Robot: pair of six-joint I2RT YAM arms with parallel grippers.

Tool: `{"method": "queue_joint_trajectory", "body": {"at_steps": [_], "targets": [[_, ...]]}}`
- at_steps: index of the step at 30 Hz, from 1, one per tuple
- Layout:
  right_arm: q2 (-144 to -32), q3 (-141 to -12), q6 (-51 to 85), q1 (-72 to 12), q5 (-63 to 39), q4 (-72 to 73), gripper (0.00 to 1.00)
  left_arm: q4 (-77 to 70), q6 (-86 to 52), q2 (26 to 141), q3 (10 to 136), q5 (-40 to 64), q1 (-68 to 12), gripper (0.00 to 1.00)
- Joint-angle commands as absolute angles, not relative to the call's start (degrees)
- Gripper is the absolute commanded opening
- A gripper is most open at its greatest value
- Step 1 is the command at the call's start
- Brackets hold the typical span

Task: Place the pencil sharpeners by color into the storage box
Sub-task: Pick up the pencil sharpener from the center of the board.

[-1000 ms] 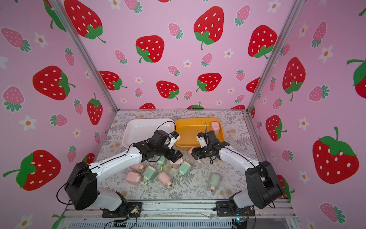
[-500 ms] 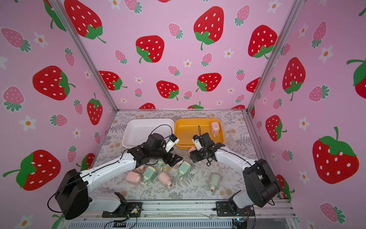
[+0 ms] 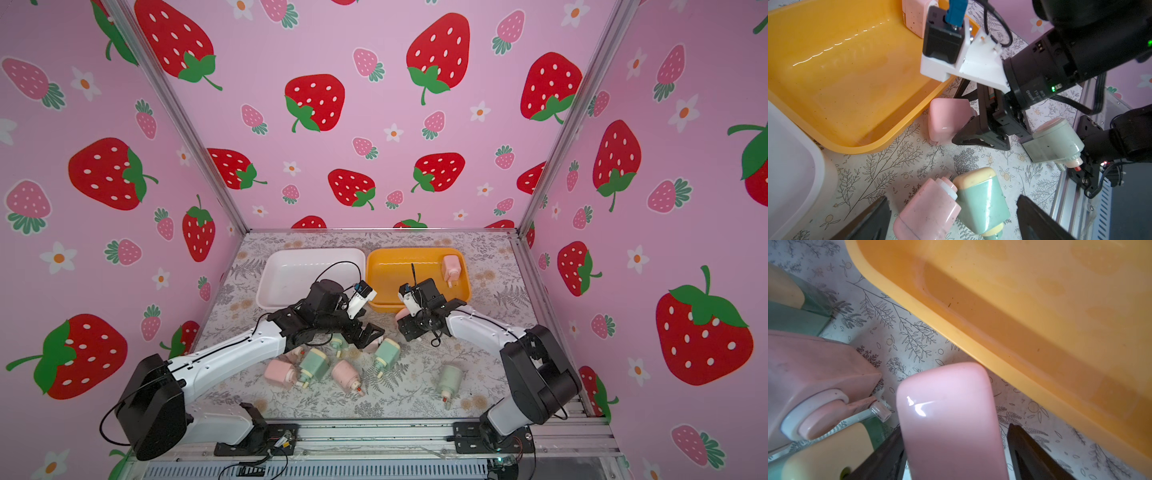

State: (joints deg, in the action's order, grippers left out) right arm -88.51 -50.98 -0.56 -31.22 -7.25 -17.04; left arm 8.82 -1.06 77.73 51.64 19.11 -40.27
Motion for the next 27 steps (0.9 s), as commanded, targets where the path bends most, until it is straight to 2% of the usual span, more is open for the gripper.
{"method": "queue_joint_trajectory", "body": {"at_steps": [1, 7, 14, 22, 23, 27], "targets": [[-89.40, -53.06, -2.89, -31.46, -9.20, -16.60, 0.76, 8.64, -0.53, 78.05, 51.16, 19.79, -40.25, 1.00], [-89.36, -53.60, -3.41, -31.46, -11.02, -17.79, 0.65, 9.30, -0.26, 78.07, 51.85, 19.42, -40.26, 1.00], [-89.14, -54.95, -4.13, -31.46, -12.29, -21.39, 0.32, 10.41, -0.43, 77.36, 51.91, 18.02, -40.20, 1.00], [-86.94, -55.06, -4.26, -31.46, -13.51, -23.36, 0.03, 10.64, -0.18, 77.61, 52.56, 18.26, -40.17, 1.00], [-86.63, -55.11, -4.26, -31.46, -13.52, -23.63, 0.00, 10.48, -0.27, 77.56, 52.69, 18.21, -40.17, 0.99], [-84.32, -55.78, -4.81, -31.47, -14.38, -25.31, 0.00, 10.76, -0.09, 77.91, 54.14, 18.46, -40.17, 1.00]]}}
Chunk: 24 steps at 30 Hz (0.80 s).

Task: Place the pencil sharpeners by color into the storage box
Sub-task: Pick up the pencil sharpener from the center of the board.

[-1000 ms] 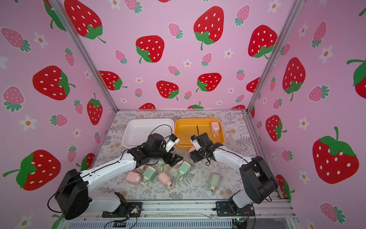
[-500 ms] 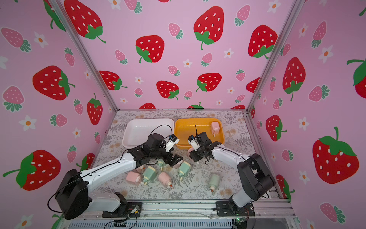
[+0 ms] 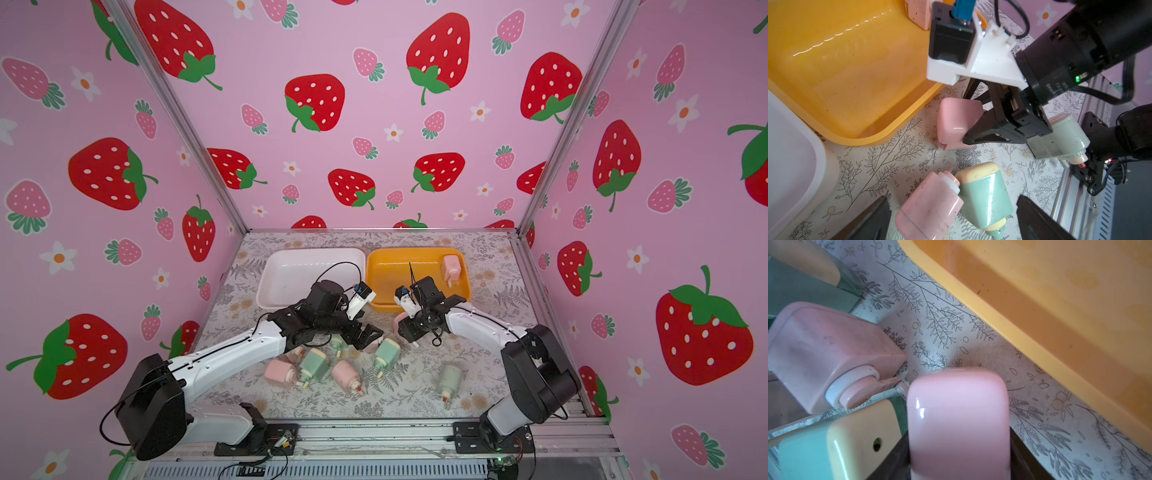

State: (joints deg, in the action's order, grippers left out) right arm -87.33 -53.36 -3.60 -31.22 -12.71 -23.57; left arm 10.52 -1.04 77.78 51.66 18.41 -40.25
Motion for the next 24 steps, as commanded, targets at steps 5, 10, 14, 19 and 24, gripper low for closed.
{"method": "queue_joint_trajectory", "body": {"at_steps": [5, 10, 14, 19, 24], "targets": [[-80.90, -56.37, -4.92, -31.44, -13.88, -26.06, 0.00, 9.53, -0.48, 78.12, 54.91, 18.36, -39.92, 1.00], [-76.91, -58.19, -4.40, -31.46, -15.62, -25.14, 0.00, 8.59, -1.61, 78.83, 55.60, 17.83, -39.23, 1.00], [-75.67, -59.14, -3.63, -31.14, -13.23, -21.21, 0.00, 5.68, -3.32, 78.58, 55.33, 16.79, -38.65, 1.00], [-76.88, -59.84, 0.76, -30.09, -6.95, -14.68, 0.00, 2.32, -5.28, 78.81, 55.32, 14.65, -38.32, 0.99], [-79.47, -61.17, 5.36, -28.37, -2.54, -11.07, 0.00, 0.18, -7.93, 80.48, 56.52, 6.81, -37.90, 1.00]]}}
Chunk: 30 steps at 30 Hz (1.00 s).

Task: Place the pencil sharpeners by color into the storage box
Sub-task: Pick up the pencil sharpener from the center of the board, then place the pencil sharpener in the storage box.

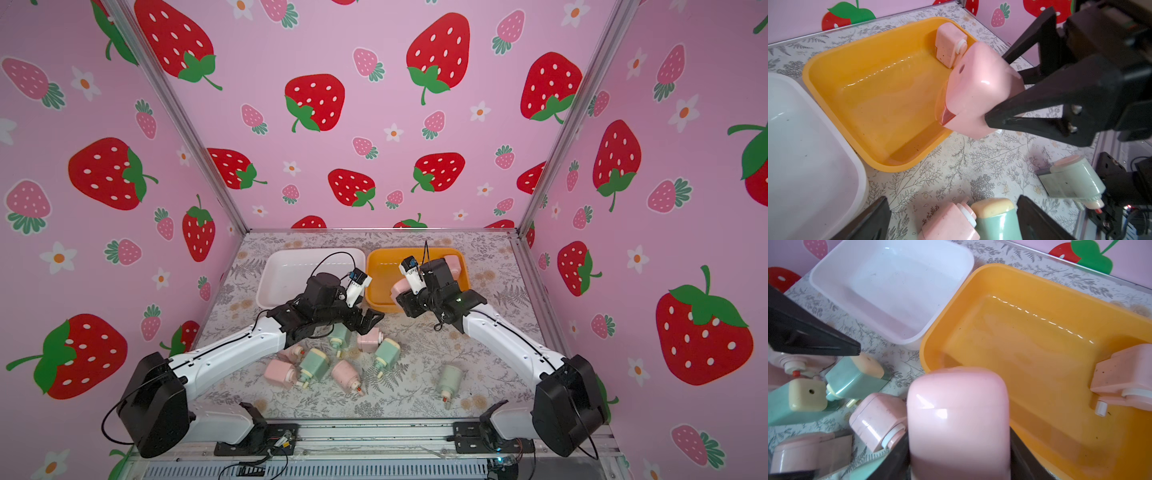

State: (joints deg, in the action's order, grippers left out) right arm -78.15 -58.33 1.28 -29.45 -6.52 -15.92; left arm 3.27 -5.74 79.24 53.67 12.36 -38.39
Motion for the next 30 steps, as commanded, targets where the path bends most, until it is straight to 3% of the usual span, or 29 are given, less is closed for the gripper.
{"method": "queue_joint_trajectory", "body": {"at_steps": [1, 11, 30], "targets": [[-80.18, -61.82, 5.98, -27.62, -3.31, -11.15, 0.00, -0.48, -8.57, 80.82, 56.56, 4.89, -37.88, 1.00], [-88.36, -68.31, 9.64, -22.32, -1.83, -11.08, 0.00, 0.65, -14.37, 87.81, 62.12, -7.69, -36.33, 0.99], [-101.87, -79.11, 7.01, -19.16, 7.81, -16.08, 0.00, 15.09, -23.15, 104.89, 80.70, -16.17, -32.91, 1.00]]}}
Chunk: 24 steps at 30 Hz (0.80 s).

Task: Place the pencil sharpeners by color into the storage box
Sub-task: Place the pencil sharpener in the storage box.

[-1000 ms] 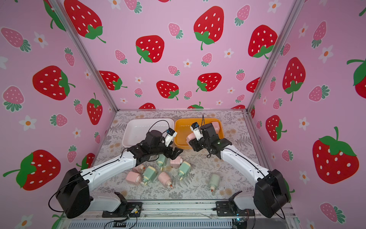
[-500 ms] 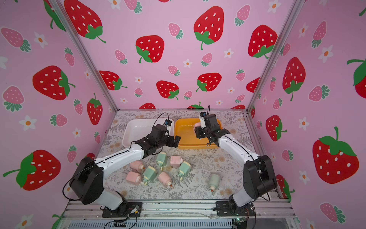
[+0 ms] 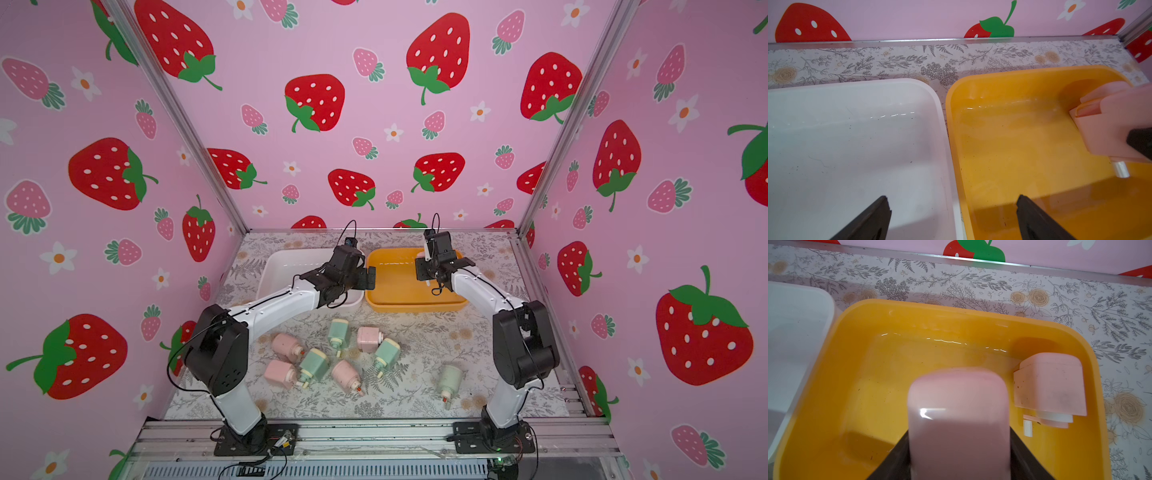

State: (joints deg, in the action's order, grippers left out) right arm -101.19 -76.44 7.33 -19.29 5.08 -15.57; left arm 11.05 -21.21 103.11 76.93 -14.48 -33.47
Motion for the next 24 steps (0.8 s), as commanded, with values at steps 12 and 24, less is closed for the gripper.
{"method": "queue_joint_trajectory", "body": {"at_steps": [12, 24], "targets": [[-109.59, -87.09, 6.53, -18.83, 18.57, -20.90, 0.00, 20.30, -25.39, 113.22, 89.22, -13.15, -30.62, 1.00], [-115.83, -95.25, 9.48, -18.91, 18.69, -25.78, 0.16, 19.21, -26.49, 116.99, 91.88, -8.70, -29.27, 1.00]]}}
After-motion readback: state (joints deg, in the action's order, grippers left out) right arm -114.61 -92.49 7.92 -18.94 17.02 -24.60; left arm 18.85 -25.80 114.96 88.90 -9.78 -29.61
